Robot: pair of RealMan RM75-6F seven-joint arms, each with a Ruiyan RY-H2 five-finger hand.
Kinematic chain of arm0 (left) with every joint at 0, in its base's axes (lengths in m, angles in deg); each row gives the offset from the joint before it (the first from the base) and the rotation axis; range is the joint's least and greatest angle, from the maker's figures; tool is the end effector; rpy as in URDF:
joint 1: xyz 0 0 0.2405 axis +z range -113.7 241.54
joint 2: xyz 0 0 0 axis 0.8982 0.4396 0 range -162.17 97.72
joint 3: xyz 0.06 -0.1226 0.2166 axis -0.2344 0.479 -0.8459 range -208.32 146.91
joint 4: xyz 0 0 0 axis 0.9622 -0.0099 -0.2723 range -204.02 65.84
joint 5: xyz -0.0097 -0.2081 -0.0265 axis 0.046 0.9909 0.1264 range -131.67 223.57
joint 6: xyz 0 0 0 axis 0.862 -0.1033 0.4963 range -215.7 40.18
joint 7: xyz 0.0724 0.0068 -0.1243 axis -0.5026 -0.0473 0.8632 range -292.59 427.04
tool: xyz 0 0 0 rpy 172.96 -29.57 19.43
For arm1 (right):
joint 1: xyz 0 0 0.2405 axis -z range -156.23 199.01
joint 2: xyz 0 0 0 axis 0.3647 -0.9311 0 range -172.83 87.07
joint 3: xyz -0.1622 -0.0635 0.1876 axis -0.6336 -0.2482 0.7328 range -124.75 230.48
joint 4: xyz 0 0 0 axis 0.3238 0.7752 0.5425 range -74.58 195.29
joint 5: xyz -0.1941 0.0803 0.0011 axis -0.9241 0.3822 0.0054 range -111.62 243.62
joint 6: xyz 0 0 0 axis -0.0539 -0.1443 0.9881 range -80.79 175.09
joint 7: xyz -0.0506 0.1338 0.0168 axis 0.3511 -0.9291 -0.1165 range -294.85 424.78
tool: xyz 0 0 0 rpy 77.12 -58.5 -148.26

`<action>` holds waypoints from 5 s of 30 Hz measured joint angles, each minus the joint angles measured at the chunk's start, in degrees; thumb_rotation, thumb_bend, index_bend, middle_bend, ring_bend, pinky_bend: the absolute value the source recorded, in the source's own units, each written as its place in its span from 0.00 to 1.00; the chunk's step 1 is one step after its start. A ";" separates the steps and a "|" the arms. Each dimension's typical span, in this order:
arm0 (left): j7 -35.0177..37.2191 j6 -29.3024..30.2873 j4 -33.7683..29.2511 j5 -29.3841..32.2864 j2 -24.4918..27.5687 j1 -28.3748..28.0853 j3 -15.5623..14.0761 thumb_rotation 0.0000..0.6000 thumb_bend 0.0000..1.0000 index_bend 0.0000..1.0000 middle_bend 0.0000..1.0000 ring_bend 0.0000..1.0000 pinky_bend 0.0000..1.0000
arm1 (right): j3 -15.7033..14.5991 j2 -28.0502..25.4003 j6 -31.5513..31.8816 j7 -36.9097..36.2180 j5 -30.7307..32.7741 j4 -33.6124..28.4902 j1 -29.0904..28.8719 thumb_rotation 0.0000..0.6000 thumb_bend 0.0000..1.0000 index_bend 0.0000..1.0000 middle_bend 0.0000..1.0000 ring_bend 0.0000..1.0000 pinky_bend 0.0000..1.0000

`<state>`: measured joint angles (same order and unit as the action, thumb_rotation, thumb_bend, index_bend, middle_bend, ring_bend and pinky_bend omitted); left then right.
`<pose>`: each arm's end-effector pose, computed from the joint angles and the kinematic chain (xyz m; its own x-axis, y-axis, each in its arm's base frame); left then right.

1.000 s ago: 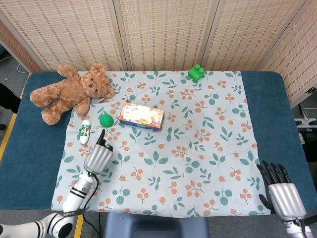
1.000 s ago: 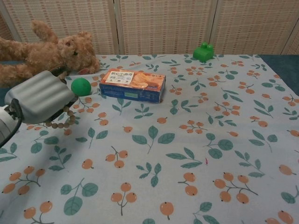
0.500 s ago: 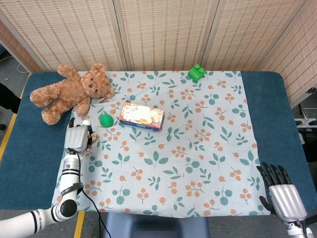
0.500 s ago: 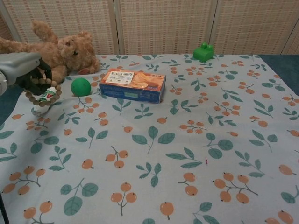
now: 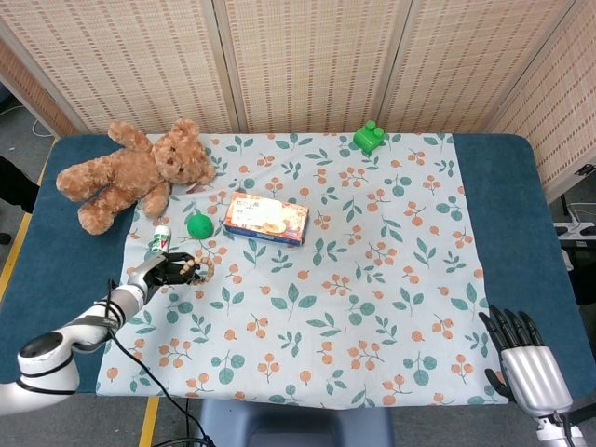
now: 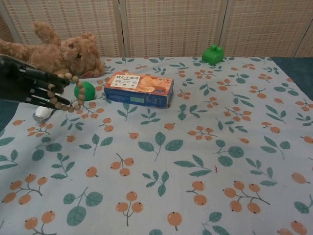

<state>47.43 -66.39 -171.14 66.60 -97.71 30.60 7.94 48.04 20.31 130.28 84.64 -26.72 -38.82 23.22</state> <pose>-0.1635 0.3493 0.0798 -0.7577 0.4016 0.5144 0.6419 0.6010 0.4763 -0.2997 -0.1140 0.1273 0.5975 -0.1975 0.7772 -0.7996 -0.0744 0.5959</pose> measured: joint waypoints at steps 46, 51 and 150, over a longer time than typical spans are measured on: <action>45.96 -26.84 14.05 -36.91 -4.24 9.90 9.14 0.47 0.53 0.42 0.52 0.29 0.05 | -0.71 -0.51 -2.13 -0.96 0.20 -0.58 -0.96 1.00 0.24 0.00 0.00 0.00 0.00; 47.76 -29.89 15.47 -38.38 -5.57 11.23 10.98 0.43 0.51 0.53 0.54 0.29 0.04 | -0.67 -0.48 -2.14 -0.99 0.25 -0.53 -1.00 1.00 0.24 0.00 0.00 0.00 0.00; 50.41 -28.79 12.18 -56.30 -7.62 12.81 10.62 0.64 0.65 0.60 0.60 0.29 0.04 | -0.72 -0.67 -0.91 -1.53 -0.67 -0.53 -0.65 1.00 0.24 0.00 0.00 0.00 0.00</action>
<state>97.84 -95.19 -158.96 10.30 -105.33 43.41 18.56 47.32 19.64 129.37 83.11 -27.39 -39.35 22.58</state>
